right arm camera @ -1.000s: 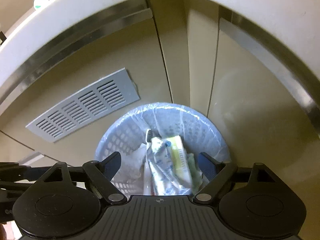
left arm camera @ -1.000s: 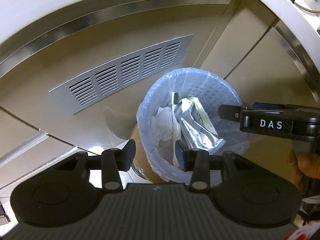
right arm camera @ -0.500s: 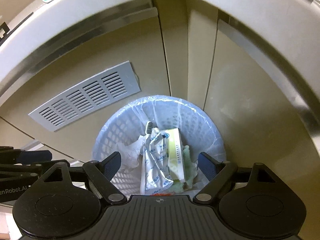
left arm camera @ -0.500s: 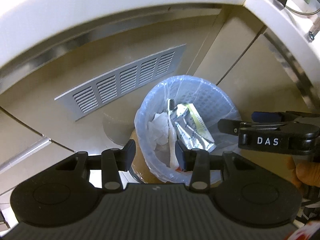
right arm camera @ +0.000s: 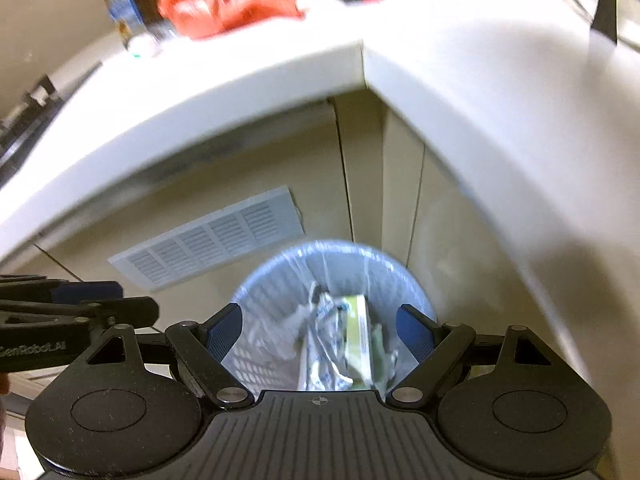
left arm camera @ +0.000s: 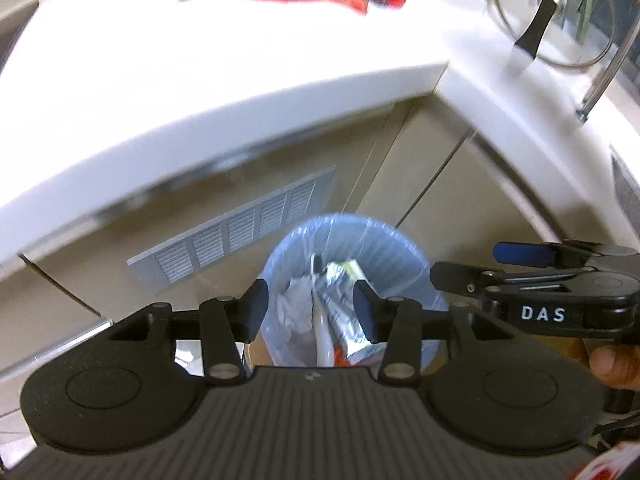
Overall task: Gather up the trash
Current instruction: 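Raise both tools back toward the counter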
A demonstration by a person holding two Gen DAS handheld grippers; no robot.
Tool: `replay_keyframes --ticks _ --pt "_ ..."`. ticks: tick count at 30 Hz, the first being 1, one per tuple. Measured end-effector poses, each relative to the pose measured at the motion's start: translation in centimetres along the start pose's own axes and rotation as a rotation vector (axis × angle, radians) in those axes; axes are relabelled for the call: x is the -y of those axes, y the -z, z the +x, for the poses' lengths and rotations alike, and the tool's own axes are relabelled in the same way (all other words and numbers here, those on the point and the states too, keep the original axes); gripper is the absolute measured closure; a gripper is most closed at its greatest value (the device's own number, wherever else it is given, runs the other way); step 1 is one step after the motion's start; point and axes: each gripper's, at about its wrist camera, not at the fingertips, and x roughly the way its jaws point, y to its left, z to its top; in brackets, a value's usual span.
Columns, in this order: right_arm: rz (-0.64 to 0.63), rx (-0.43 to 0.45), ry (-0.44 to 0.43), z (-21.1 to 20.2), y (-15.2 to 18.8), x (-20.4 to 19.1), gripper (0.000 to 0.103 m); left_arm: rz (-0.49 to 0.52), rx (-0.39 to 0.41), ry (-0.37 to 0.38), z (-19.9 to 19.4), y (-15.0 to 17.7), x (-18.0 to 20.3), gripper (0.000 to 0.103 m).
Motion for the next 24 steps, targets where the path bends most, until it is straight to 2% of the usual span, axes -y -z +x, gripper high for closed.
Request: replay_keyframes --ticks 6,9,12,17,21,24 --pt "-0.073 0.126 -0.017 -3.6 -1.9 -1.4 0.019 0.008 0.081 0.005 -3.0 -1.6 0.3 0.057" --pt "-0.076 0.186 -0.015 -4.7 -3.1 -1.8 0.019 0.016 0.12 0.005 -4.0 -2.7 0.3 0.053" --pt "-0.057 0.231 -0.006 -5.4 -4.4 -1.8 0.019 0.031 0.16 0.003 -4.8 -3.9 0.3 0.052" --pt "-0.016 0.286 0.026 -6.4 -5.6 -1.5 0.019 0.044 0.207 0.007 -5.5 -6.0 -0.4 0.049" --pt "-0.026 0.317 0.054 -7.3 -6.6 -1.0 0.019 0.074 0.234 0.01 -5.6 -7.5 -0.5 0.037" --pt "-0.021 0.322 0.058 -7.2 -7.8 0.0 0.019 0.105 0.257 -0.008 -5.4 -8.9 -0.3 0.035"
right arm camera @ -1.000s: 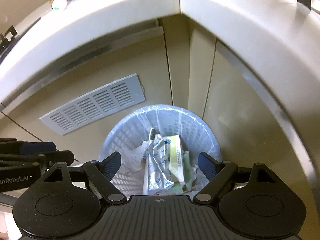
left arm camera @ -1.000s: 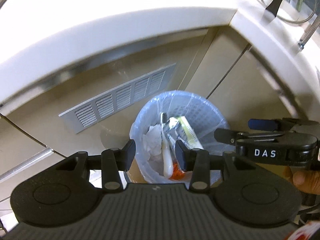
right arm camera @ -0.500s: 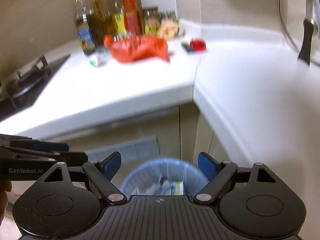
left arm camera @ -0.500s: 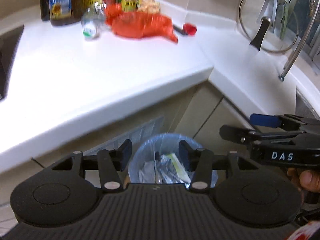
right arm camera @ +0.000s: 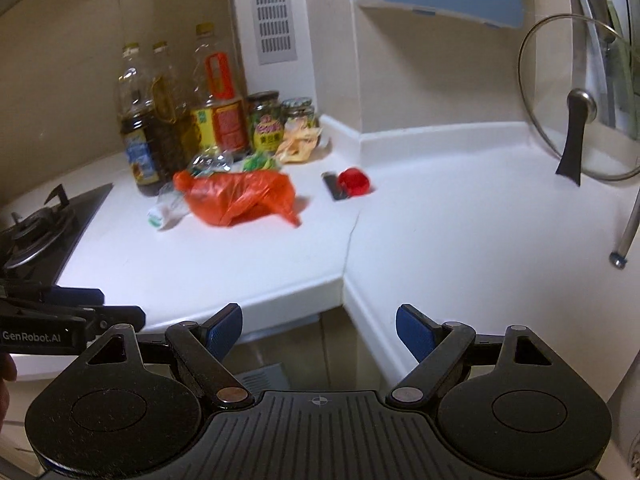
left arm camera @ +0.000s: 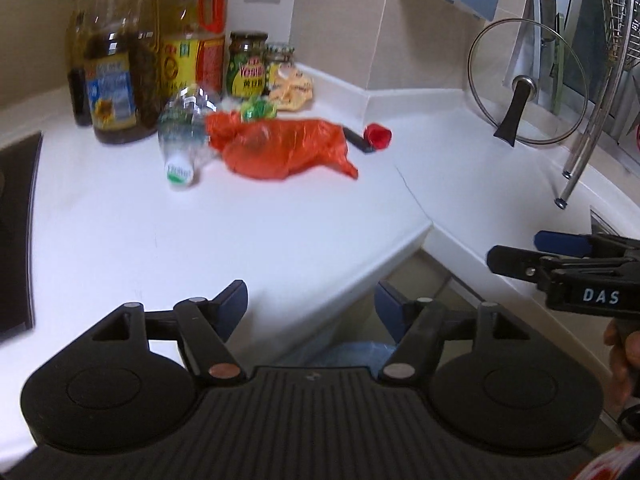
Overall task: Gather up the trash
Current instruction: 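Raise both tools back toward the counter, then grasp the red cap with the right gripper while the left grasps the orange-red bag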
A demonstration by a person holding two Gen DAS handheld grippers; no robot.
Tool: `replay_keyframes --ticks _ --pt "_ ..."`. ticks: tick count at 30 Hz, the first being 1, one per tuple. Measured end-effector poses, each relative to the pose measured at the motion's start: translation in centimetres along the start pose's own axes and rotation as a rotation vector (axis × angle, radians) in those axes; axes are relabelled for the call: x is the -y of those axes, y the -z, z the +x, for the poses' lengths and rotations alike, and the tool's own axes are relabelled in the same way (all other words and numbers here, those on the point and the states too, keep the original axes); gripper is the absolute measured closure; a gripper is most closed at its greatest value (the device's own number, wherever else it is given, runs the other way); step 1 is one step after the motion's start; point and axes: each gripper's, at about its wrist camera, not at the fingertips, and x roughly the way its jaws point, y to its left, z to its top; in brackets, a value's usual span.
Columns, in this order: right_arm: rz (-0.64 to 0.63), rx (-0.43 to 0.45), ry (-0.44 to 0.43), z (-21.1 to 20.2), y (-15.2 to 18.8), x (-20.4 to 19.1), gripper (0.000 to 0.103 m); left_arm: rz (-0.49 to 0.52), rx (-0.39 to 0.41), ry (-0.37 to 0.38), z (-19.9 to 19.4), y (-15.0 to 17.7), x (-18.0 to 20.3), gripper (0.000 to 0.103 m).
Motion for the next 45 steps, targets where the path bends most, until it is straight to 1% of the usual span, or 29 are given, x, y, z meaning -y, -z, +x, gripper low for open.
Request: replay_keyframes --ticks 1,3,5,6,8,10,12,13,15,18,20,23,28,32,35,39,41,42,45 --pt "-0.004 -0.001 -0.005 0.4 -0.4 0.4 0.019 0.023 0.013 -0.005 0.2 -0.6 0.1 0.034" --pt "-0.022 -0.001 -0.017 1.4 -1.4 1.2 0.019 0.09 0.04 -0.021 0.7 -1.9 0.4 0.029" --pt "-0.04 -0.01 -0.039 2.6 -2.5 2.0 0.019 0.159 0.055 -0.049 1.5 -3.5 0.7 0.029" --pt "-0.045 -0.01 -0.052 3.2 -3.2 2.5 0.019 0.191 0.059 -0.063 1.8 -4.4 0.9 0.027" --pt "-0.069 -0.01 -0.075 4.5 -4.6 3.3 0.019 0.263 0.062 -0.082 2.8 -6.0 1.1 0.024" --pt "-0.088 -0.02 -0.095 6.0 -6.0 4.3 0.019 0.344 0.06 -0.116 3.9 -7.4 1.4 0.023" --pt "-0.103 -0.033 -0.119 7.6 -7.3 5.1 0.019 0.432 0.049 -0.136 5.3 -8.5 1.9 0.017" --pt "-0.117 -0.043 -0.131 8.6 -8.0 5.5 0.019 0.472 0.044 -0.14 5.9 -8.9 2.1 0.017" --pt "-0.145 -0.057 -0.146 10.2 -9.2 6.2 0.019 0.544 0.029 -0.117 7.2 -9.5 2.4 0.015" --pt "-0.174 -0.058 -0.168 12.7 -10.8 7.0 0.019 0.622 -0.025 -0.103 9.3 -10.0 2.6 0.014" --pt "-0.191 -0.064 -0.175 14.4 -11.6 7.3 0.019 0.645 -0.045 -0.096 10.4 -10.6 2.1 0.014" --pt "-0.168 -0.093 -0.179 16.7 -12.8 8.0 0.019 0.669 -0.08 -0.074 12.1 -11.8 1.2 0.014" --pt "-0.122 -0.116 -0.174 18.6 -13.6 8.9 0.019 0.724 -0.136 -0.023 14.3 -13.5 0.0 0.015" --pt "-0.107 -0.127 -0.163 19.3 -13.6 9.3 0.019 0.803 -0.214 0.008 16.4 -13.7 -0.1 0.023" --pt "-0.108 -0.132 -0.154 19.9 -13.6 9.4 0.019 0.807 -0.247 0.025 17.5 -13.9 -0.4 0.036" --pt "-0.107 -0.142 -0.166 20.7 -13.8 9.4 0.019 0.755 -0.264 0.019 18.0 -14.1 -0.8 0.053" --pt "-0.113 -0.145 -0.175 21.1 -13.9 9.2 0.019 0.715 -0.26 0.009 17.8 -14.1 -1.0 0.059" --pt "-0.115 -0.145 -0.178 21.3 -13.9 9.0 0.019 0.684 -0.255 0.005 17.5 -14.2 -1.0 0.062" --pt "-0.113 -0.142 -0.195 21.9 -14.3 8.7 0.019 0.524 -0.224 -0.012 16.5 -14.7 -1.6 0.064"
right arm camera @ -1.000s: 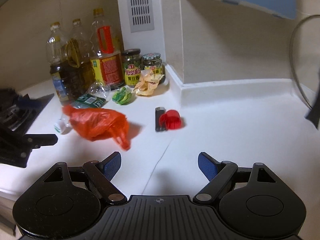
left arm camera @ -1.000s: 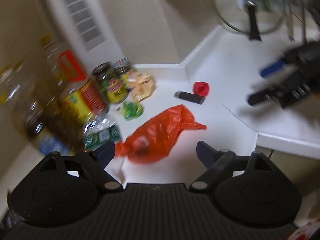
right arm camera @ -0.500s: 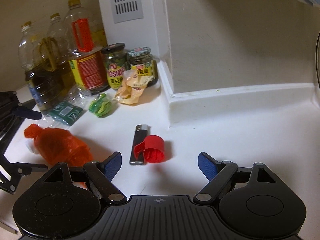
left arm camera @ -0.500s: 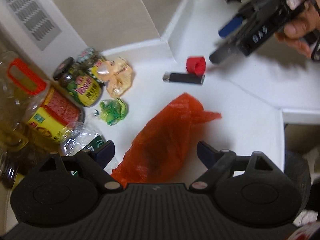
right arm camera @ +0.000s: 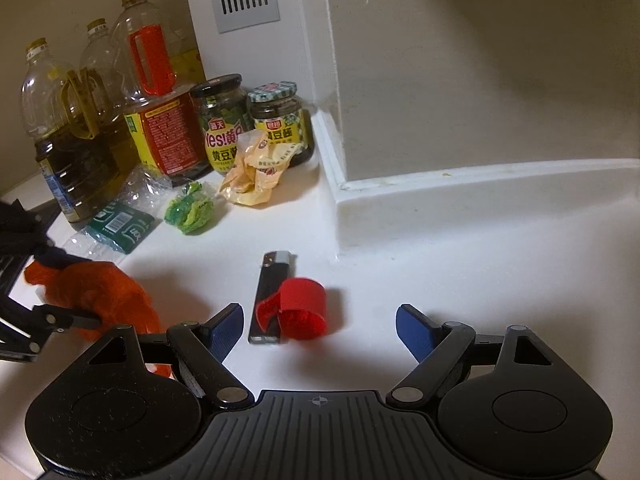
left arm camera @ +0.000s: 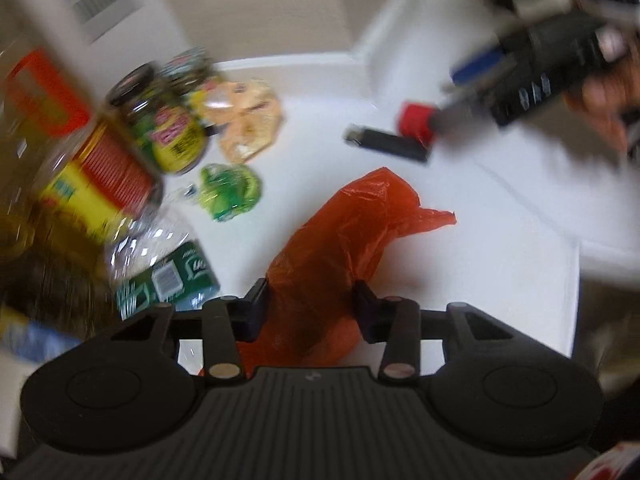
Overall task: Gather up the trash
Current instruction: 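Grasp the red cap with the right gripper while the left grasps the orange-red bag, then carry the orange-red bag and red cap down over the wastebasket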
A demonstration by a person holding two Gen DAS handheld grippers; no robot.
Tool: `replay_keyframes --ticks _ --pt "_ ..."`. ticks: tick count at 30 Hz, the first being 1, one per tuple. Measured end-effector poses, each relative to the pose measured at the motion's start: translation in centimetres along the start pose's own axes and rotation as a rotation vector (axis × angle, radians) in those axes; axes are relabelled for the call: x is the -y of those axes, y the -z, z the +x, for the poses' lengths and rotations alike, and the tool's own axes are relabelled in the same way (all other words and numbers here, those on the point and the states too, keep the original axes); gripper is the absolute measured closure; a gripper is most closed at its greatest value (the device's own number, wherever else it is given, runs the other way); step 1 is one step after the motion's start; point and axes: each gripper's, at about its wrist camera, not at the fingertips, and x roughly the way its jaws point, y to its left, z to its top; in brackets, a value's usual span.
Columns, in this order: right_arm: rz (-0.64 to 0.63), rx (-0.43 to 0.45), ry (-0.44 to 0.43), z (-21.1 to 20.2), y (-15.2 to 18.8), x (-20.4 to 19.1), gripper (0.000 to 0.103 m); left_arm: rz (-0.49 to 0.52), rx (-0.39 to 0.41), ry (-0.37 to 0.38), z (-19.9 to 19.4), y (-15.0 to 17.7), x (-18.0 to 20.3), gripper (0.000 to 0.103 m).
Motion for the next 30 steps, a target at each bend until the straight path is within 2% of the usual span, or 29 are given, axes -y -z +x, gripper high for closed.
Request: replay_keyframes --ticks 6,8,10,12,13,23,30 --pt "0.01 -0.018 -0.04 1.6 -0.5 -0.4 0.022 -0.258 0.02 -0.015 -1.7 0.6 -0.4 0.064" --pt "0.03 -0.029 -0.048 2.1 -0.6 -0.2 0.036 -0.281 0.016 -0.034 -2.1 0.8 0.0 0.064" --pt "0.042 -0.035 -0.045 2.4 -0.5 -0.1 0.041 -0.307 0.021 -0.051 -2.6 0.9 0.4 0.064" --pt "0.059 -0.044 -0.049 2.6 -0.3 0.2 0.05 -0.347 0.035 -0.044 -3.0 1.1 0.7 0.064" --pt "0.063 -0.047 -0.048 2.7 -0.2 0.3 0.059 -0.359 0.04 -0.043 -3.1 1.2 0.9 0.064" --pt "0.048 0.018 -0.042 -1.1 1.0 0.5 0.06 -0.426 0.082 -0.027 -5.4 0.9 3.8 0.064" --pt "0.028 0.035 -0.065 -5.6 3.8 -0.5 0.06 -0.523 0.099 0.022 -7.0 2.2 6.6 0.064"
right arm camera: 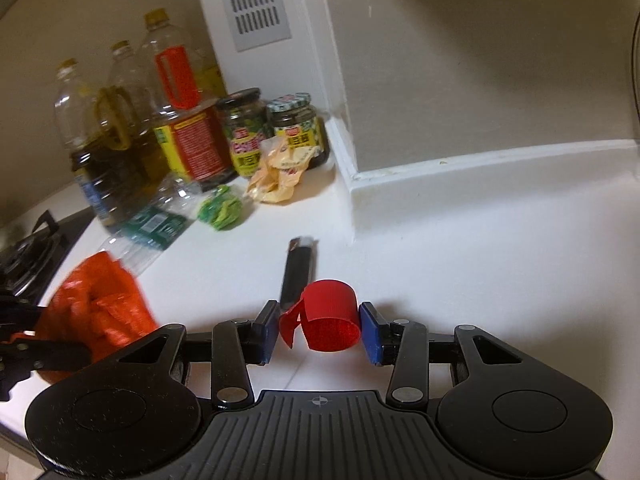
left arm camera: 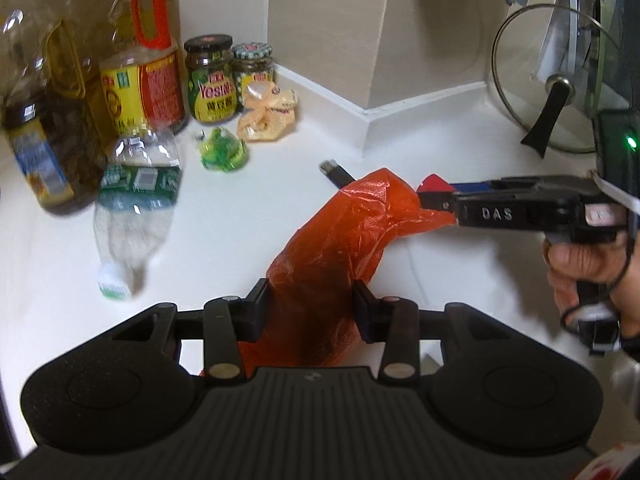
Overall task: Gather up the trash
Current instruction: 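Carry the orange-red bag and red cap down over the wastebasket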
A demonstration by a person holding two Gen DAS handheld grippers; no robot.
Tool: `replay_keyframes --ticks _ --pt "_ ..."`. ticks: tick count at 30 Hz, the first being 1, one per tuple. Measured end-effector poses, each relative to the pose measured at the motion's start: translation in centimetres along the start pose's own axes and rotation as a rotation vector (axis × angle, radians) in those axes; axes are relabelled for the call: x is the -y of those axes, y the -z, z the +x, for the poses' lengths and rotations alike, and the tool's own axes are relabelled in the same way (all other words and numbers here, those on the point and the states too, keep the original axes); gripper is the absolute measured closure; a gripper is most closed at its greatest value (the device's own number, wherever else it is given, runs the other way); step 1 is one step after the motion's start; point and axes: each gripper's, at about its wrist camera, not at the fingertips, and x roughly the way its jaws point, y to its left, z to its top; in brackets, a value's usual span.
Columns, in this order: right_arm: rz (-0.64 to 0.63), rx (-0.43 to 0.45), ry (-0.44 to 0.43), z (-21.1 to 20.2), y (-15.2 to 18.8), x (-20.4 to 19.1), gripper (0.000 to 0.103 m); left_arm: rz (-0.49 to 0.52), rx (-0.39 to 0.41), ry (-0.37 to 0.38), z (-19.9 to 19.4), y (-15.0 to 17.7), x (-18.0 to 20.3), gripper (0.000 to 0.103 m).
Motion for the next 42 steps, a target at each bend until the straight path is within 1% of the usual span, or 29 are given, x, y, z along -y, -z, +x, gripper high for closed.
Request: replay_keyframes --ticks 4,6,12,16,20,25,30,33,37,42 --pt "-0.018 0.003 0.0 -2.9 2.4 -1.7 0.06 -0.061 -0.005 0.051 -1.0 2.2 0.7 0.064" --pt "-0.016 0.003 0.011 -4.5 3.7 -2.6 0.06 -0.075 -0.011 0.084 -1.7 3.4 1.1 0.064" --pt "-0.005 0.016 0.082 -9.2 8.2 -6.2 0.06 -0.057 -0.032 0.175 -4.0 7.1 1.5 0.065" --pt "0.022 -0.012 0.122 -11.1 11.7 -8.9 0.06 -0.058 -0.049 0.207 -5.5 10.2 0.9 0.064" --pt "0.035 -0.051 0.16 -12.1 14.7 -11.8 0.06 -0.081 -0.081 0.221 -6.1 13.3 0.0 0.065" --pt "0.028 -0.093 0.19 -12.4 17.7 -14.4 0.06 -0.129 -0.133 0.221 -5.9 16.6 -0.9 0.065" --pt "-0.028 -0.152 0.181 -10.7 20.0 -15.6 0.06 -0.197 -0.163 0.183 -5.1 18.6 -1.7 0.065" --pt "-0.068 -0.196 0.17 -9.2 21.3 -15.5 0.06 -0.239 -0.187 0.154 -4.1 19.6 -1.9 0.064" --pt "-0.078 -0.247 0.158 -7.6 22.5 -14.9 0.06 -0.277 -0.223 0.123 -2.8 20.8 -2.0 0.065" --pt "-0.073 -0.31 0.142 -5.7 24.0 -14.0 0.06 -0.348 -0.279 0.103 -0.8 22.5 -2.4 0.065"
